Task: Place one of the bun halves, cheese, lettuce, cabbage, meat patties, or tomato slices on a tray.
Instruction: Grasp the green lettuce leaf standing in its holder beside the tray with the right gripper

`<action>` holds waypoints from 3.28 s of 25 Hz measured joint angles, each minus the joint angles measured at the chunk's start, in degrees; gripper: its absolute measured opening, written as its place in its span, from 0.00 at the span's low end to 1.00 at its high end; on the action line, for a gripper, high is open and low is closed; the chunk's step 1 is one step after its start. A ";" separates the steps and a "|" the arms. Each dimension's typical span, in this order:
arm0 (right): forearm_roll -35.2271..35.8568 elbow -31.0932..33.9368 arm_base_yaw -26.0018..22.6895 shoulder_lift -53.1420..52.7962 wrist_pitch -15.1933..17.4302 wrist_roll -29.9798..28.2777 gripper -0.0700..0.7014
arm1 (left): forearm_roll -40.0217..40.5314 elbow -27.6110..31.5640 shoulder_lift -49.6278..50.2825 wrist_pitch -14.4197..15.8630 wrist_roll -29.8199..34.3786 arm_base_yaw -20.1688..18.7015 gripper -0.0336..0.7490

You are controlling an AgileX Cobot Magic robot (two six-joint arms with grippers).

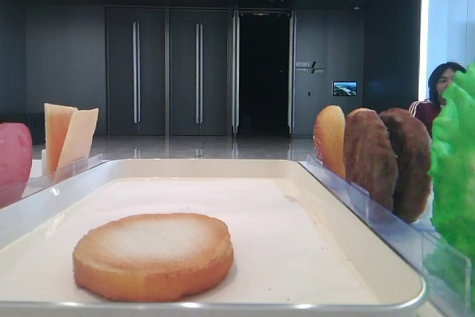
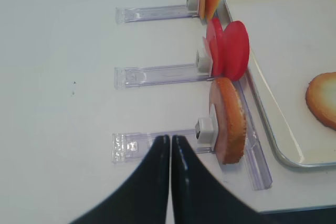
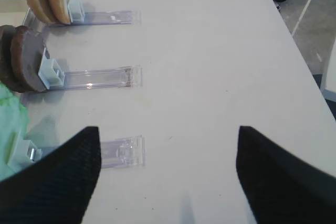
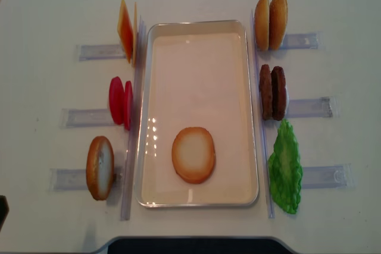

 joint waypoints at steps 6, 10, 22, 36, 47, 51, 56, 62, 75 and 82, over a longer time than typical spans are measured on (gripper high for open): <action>0.00 0.00 0.00 0.00 0.00 0.00 0.79 | 0.00 0.00 0.00 0.00 0.00 0.00 0.03; 0.00 0.00 0.00 0.00 0.00 0.00 0.79 | 0.00 0.00 0.00 0.00 0.00 0.00 0.03; -0.10 -0.32 0.00 0.25 0.36 -0.07 0.79 | 0.00 0.00 0.00 0.00 0.00 0.00 0.03; 2.21 -14.30 0.00 32.75 3.88 -0.07 0.79 | -0.05 0.00 0.00 -0.05 0.00 0.00 0.03; 2.75 -27.57 0.00 58.05 4.81 -0.07 0.79 | -0.14 0.00 0.00 -0.05 0.00 0.00 0.03; 3.56 -29.64 0.00 59.73 4.81 -0.07 0.79 | -0.14 0.00 0.00 -0.05 0.00 0.00 0.03; 3.94 -29.84 0.00 59.74 4.86 0.14 0.79 | -0.14 0.00 0.00 -0.05 0.00 0.00 0.03; 6.90 -29.90 0.00 59.69 4.92 3.55 0.79 | -0.14 0.00 0.00 -0.05 0.00 0.00 0.03; 7.00 -29.90 20.71 59.62 4.92 19.54 0.79 | -0.14 0.00 0.00 -0.05 0.00 0.00 0.03; 1.96 -29.90 32.74 62.19 4.92 30.07 0.79 | -0.14 0.00 0.00 -0.05 0.00 0.00 0.03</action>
